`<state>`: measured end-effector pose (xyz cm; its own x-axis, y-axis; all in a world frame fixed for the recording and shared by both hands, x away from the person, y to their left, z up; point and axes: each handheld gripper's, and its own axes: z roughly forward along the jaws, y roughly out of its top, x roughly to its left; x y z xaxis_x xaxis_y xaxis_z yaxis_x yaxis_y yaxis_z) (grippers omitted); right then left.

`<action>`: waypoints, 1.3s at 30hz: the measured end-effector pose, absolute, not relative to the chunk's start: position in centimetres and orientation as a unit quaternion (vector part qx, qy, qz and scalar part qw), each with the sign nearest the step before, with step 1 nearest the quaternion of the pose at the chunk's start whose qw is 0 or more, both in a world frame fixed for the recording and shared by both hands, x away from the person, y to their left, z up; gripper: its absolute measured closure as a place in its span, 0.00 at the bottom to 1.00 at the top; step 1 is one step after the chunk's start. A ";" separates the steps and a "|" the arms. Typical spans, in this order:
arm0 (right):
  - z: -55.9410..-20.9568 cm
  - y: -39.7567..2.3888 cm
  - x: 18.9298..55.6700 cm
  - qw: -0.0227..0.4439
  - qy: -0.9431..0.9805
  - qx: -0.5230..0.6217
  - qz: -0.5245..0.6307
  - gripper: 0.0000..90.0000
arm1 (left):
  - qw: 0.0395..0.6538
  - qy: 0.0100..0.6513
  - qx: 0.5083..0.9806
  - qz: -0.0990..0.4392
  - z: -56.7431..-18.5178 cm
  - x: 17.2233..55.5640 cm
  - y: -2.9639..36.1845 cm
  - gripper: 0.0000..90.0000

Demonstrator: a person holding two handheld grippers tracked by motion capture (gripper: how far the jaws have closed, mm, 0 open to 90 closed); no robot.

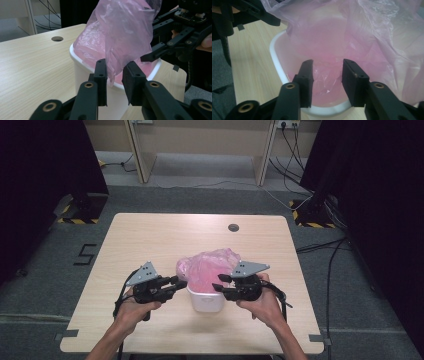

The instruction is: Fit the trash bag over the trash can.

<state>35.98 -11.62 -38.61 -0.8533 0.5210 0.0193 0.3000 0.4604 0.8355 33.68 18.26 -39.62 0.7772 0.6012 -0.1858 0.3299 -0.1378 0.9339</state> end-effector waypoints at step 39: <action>-34.7 -15.4 34.8 0.127 0.813 0.196 0.533 0.96 | 0.623 0.331 0.699 0.117 -37.5 33.4 20.7 0.98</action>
<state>34.75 -15.40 -34.66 -0.8908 0.4543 0.0032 0.1841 0.3544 0.9168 33.38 20.74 -37.46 0.7530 0.6094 -0.2482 0.3169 -0.0053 0.9484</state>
